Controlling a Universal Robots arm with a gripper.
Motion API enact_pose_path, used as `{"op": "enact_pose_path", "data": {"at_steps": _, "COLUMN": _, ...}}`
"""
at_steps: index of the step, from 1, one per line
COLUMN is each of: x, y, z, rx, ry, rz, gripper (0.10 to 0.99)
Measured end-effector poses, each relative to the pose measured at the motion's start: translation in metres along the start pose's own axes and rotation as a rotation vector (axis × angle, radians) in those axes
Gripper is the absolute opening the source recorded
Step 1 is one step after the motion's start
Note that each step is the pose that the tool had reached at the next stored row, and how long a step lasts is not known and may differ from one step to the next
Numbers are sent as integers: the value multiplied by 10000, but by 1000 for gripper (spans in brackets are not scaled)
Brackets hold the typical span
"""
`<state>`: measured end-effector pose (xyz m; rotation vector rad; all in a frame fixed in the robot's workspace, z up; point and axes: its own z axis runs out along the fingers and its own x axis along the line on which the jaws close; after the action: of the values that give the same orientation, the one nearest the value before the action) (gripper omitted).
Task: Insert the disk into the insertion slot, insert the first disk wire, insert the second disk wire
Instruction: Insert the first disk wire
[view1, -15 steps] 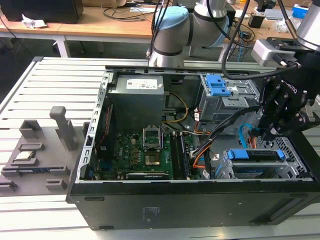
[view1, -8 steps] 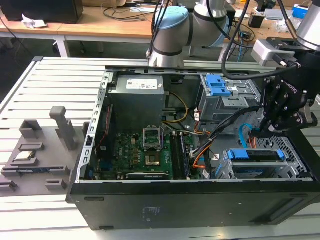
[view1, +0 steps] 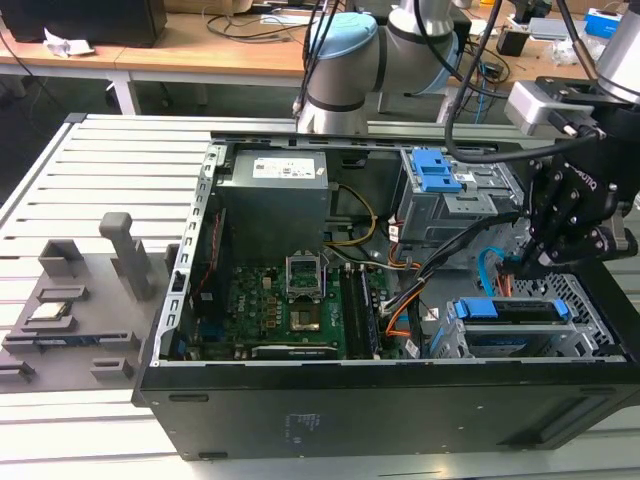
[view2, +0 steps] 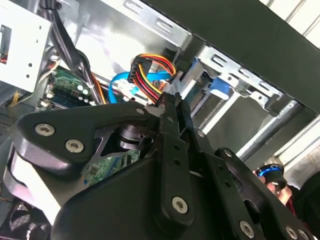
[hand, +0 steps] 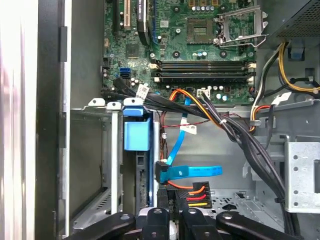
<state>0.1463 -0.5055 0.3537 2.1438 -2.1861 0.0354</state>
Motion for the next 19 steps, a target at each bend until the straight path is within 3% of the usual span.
{"op": "enact_pose_path", "data": {"at_steps": 4, "x": 167, "y": -5, "z": 18, "rx": 1, "ry": 3, "rz": 0, "gripper": 169}}
{"op": "enact_pose_path", "data": {"at_steps": 6, "x": 207, "y": -9, "z": 31, "rx": 0, "ry": 1, "rz": 0, "gripper": 169}}
{"op": "enact_pose_path", "data": {"at_steps": 19, "x": 204, "y": -58, "z": 131, "rx": 0, "ry": -41, "rz": -1, "gripper": 169}}
